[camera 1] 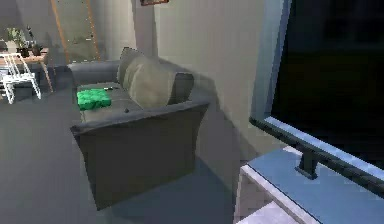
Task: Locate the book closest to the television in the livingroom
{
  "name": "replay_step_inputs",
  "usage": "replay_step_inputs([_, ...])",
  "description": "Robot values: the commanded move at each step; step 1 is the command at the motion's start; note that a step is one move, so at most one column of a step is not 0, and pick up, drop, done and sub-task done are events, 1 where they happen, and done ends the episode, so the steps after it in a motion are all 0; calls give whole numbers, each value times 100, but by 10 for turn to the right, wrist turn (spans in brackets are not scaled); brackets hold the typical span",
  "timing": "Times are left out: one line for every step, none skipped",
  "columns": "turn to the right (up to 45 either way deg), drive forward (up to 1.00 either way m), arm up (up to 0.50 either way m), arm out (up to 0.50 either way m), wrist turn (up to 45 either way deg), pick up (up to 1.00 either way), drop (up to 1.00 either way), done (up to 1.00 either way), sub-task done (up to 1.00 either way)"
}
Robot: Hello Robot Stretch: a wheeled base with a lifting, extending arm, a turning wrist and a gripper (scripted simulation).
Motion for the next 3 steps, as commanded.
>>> replay_step_inputs([60,0,0,0,0,0,0,0,0])
replay_step_inputs([0,15,0,0,0,0,0,0,0])
replay_step_inputs([-450,0,0,0,0,0,0,0,0])
